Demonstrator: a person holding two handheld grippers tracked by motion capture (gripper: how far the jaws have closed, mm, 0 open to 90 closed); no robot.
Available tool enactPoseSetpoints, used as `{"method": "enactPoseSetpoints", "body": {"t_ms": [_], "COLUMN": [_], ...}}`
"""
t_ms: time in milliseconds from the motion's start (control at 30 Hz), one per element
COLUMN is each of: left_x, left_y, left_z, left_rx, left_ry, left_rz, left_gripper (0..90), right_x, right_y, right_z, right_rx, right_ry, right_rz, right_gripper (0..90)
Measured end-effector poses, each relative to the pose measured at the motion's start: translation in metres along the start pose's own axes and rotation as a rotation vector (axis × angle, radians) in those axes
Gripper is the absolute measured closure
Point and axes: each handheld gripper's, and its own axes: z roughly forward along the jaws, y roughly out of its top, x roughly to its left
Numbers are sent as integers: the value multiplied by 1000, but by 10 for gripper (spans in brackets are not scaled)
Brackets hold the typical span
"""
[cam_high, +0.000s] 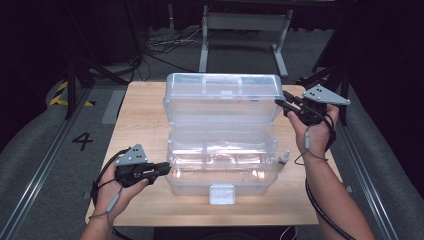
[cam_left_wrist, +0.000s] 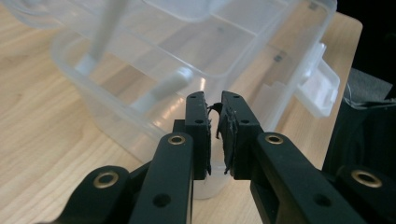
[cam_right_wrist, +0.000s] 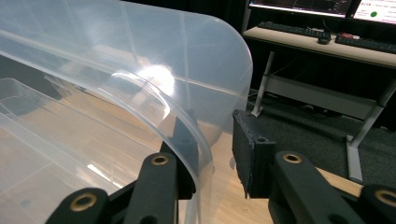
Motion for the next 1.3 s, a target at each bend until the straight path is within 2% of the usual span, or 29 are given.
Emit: {"method": "enactPoseSetpoints", "body": {"t_ms": [300, 367, 467, 733, 933, 1300], "left_x": [-1, -1, -4, -5, -4, -4], "left_y": [-7, -9, -9, -11, -12, -14], "left_z": [12, 13, 15, 15, 19, 22], "left_rx": [34, 32, 34, 20, 17, 1], "left_ry": [-18, -32, -29, -25, -24, -32], "left_rz": [-9, -13, 4, -29, -21, -30], "left_gripper": [822, 823, 827, 853, 867, 865], "right_x": [-1, -1, -1, -4, -7, -10], "right_y": [0, 0, 0, 2, 3, 3], "right_z": [0, 0, 0, 3, 7, 13], "right_rx": [0, 0, 2, 7, 3, -19], "right_ry": [2, 1, 2, 18, 21, 14], "right_rz": [4, 4, 1, 3, 9, 11], "right_gripper": [715, 715, 715, 709, 708, 709]}}
